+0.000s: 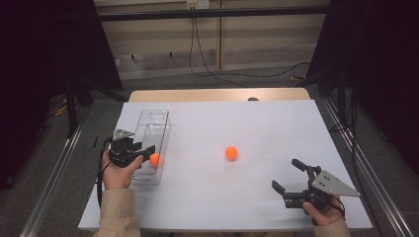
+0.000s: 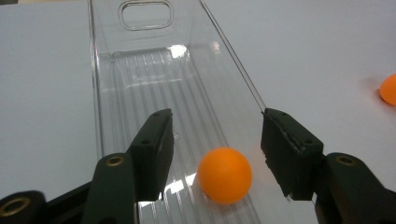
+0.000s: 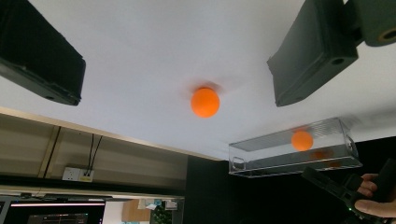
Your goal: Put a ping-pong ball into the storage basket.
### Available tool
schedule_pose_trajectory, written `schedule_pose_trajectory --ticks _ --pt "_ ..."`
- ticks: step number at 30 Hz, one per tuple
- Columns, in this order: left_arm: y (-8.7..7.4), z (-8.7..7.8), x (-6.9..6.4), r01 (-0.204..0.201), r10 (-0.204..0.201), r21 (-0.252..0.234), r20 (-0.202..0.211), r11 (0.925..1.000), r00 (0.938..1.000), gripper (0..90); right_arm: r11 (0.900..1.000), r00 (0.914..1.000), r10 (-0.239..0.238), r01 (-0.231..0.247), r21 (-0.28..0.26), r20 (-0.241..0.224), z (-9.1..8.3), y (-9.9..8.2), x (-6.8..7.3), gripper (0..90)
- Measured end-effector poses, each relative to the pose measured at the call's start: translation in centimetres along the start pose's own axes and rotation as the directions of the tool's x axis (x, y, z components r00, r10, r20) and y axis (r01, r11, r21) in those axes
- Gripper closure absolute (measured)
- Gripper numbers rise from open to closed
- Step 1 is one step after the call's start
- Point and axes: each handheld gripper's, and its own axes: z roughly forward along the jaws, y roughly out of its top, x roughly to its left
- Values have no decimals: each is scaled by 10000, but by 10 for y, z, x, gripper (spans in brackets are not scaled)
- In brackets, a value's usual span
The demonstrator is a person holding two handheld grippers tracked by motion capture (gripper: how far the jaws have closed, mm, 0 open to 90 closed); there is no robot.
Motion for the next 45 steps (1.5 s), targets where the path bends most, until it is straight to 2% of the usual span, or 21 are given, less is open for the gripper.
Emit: schedule_pose_trajectory --ticks 24,45 --pt "7 -3 -15 -185 189 -143 244 9997 9995 332 10000 10000 4 -4 -1 0 0 0 0 25" --pt "12 -2 -28 -221 236 -285 533 9993 9983 187 10000 10000 0 0 1 -6 0 0 0 25"
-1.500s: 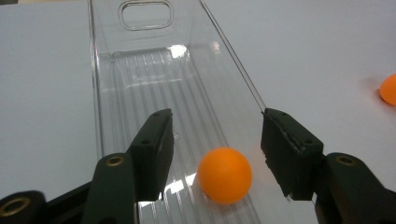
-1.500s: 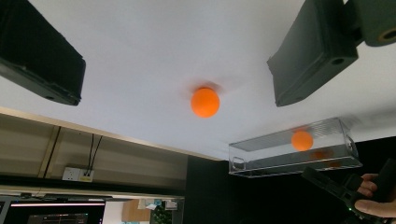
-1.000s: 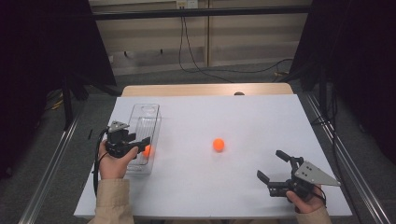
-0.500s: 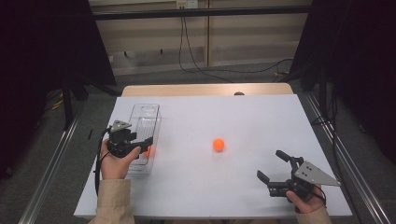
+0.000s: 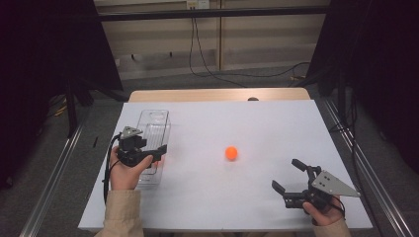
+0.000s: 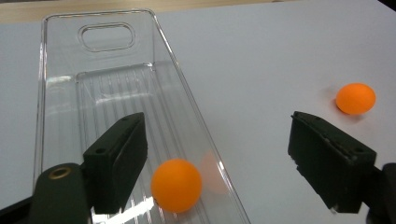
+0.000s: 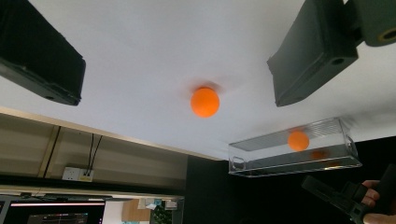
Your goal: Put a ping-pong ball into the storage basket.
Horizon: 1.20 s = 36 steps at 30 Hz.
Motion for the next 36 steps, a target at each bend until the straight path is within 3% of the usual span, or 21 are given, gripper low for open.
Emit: schedule_pose_trajectory --ticks 9,36 --pt "0 5 -6 -82 78 116 328 9999 9994 156 10000 10000 6 -6 -1 5 0 0 0 25" --pt "2 13 -21 -380 364 196 728 9991 9967 131 10000 10000 -5 5 -14 -13 0 0 0 25"
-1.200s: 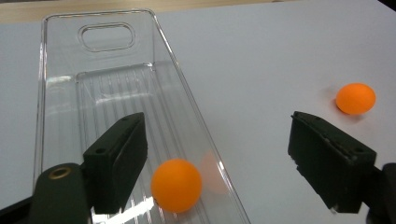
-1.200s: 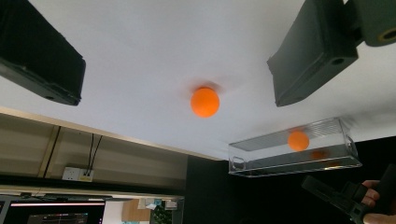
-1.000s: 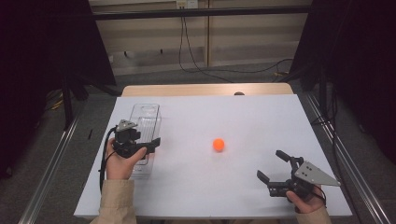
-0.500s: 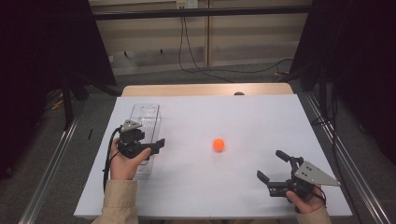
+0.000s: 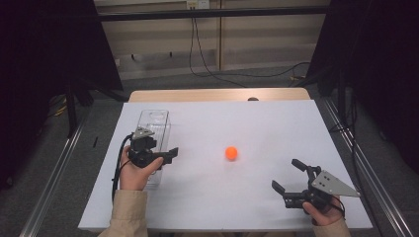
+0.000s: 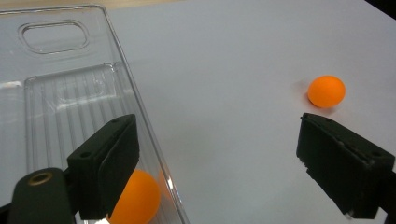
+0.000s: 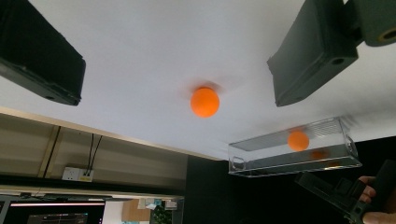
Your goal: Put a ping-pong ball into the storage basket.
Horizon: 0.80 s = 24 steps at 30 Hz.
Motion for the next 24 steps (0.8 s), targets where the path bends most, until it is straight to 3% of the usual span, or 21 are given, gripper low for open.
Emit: schedule_pose_trajectory --ticks 24 --pt "3 6 -12 -177 175 30 507 9998 9986 108 10000 10000 19 -19 4 0 0 0 0 25"
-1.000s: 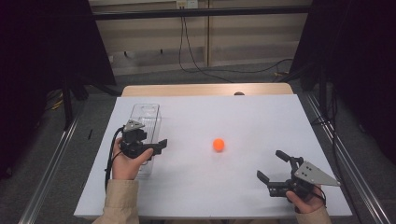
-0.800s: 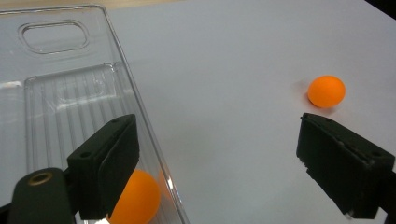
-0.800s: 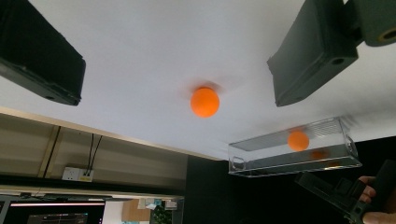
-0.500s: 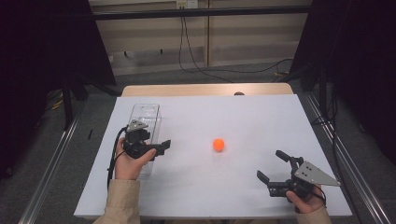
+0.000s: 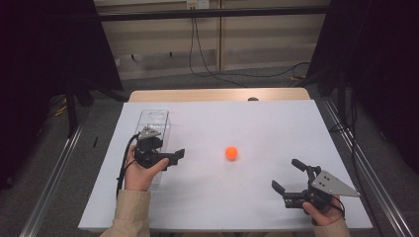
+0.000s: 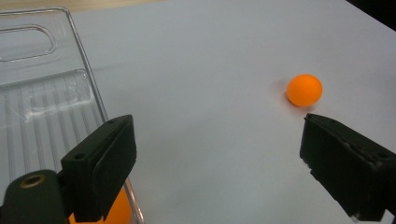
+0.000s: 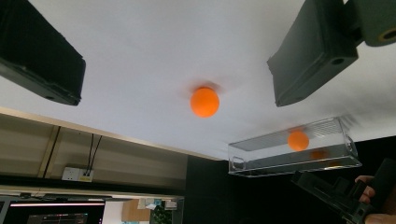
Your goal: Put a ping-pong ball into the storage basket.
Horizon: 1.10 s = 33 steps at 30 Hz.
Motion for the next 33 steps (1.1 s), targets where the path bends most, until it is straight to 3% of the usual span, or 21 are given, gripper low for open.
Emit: schedule_pose_trajectory --ticks 33 --pt "2 18 -22 -475 465 198 456 9987 9979 98 10000 10000 34 -34 5 14 0 0 0 25"
